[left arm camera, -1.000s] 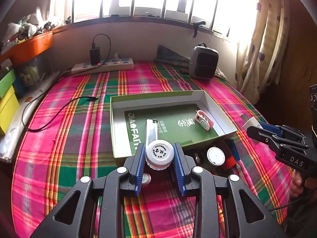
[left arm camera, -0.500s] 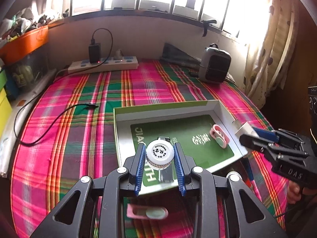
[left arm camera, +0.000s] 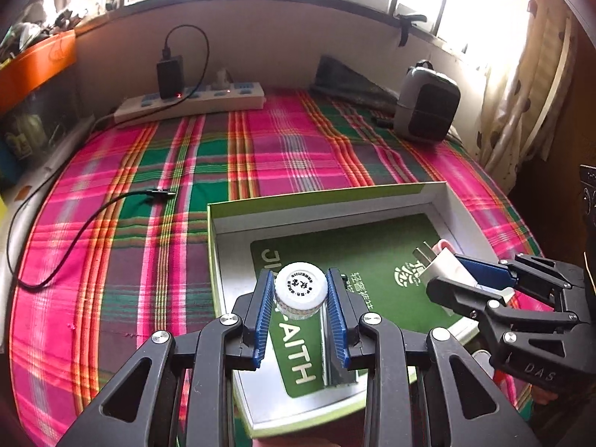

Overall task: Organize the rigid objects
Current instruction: 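Carry the charger with the right tool while the left tool carries the jar into the green box, then lower the charger with the right tool while the left tool lowers the jar into the box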

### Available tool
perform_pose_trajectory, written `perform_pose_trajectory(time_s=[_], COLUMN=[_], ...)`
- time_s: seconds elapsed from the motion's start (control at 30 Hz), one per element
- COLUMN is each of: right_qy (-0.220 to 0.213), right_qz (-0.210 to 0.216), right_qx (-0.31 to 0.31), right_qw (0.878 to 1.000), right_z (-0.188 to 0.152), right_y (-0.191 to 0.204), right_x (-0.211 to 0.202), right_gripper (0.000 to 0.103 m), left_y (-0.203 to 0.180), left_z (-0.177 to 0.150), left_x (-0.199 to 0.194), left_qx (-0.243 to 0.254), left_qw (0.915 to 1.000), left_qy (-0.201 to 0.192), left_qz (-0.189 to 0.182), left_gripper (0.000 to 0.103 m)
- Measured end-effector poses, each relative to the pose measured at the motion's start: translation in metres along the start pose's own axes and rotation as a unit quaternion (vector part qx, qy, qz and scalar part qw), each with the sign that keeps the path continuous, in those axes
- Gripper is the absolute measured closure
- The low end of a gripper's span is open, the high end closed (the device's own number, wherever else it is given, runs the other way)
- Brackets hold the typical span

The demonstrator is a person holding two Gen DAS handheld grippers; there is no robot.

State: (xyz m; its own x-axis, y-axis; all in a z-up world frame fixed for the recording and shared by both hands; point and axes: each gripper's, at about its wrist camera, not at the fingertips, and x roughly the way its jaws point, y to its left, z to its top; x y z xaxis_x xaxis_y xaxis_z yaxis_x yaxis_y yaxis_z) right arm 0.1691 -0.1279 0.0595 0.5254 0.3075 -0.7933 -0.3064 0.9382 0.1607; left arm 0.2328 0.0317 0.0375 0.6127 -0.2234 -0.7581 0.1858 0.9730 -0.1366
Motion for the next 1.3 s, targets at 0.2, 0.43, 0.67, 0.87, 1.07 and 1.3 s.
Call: perform_pose_trajectory(time_s=[0.2, 0.43, 0.67, 0.87, 1.07, 1.3], right_qy=[0.013, 0.021, 0.030, 0.032, 0.031, 0.032], right_qz=[-0.001, -0.007, -0.008, -0.008, -0.007, -0.006], right_qx=[-0.010, -0.018, -0.022, -0.022, -0.025, -0.029], right_qw=[1.000, 1.000, 0.999, 0.999, 0.999, 0.999], right_z=[0.001, 0.002, 0.002, 0.002, 0.001, 0.001], right_y=[0.003, 0.003, 0.005, 0.004, 0.004, 0.005], right_x=[0.013, 0.022, 0.029, 0.031, 0.032, 0.033], right_gripper=[0.068, 0.068, 0.068, 0.068, 0.068, 0.068], left_y=[0.002, 0.001, -0.003, -0.006, -0.006, -0.005], left_z=[0.001, 0.001, 0.000, -0.001, -0.001, 0.000], left_x=[0.010, 0.015, 0.019, 0.020, 0.020, 0.020], left_qx=[0.000, 0.007, 0.012, 0.015, 0.015, 0.016], left_qw=[0.9999, 0.9998, 0.9998, 0.9997, 0.9997, 0.9996], left_qy=[0.008, 0.010, 0.016, 0.016, 0.015, 0.016], left_qz=[0.009, 0.015, 0.008, 0.012, 0.013, 0.014], left_gripper=[0.076, 0.076, 0.075, 0.075, 0.075, 0.075])
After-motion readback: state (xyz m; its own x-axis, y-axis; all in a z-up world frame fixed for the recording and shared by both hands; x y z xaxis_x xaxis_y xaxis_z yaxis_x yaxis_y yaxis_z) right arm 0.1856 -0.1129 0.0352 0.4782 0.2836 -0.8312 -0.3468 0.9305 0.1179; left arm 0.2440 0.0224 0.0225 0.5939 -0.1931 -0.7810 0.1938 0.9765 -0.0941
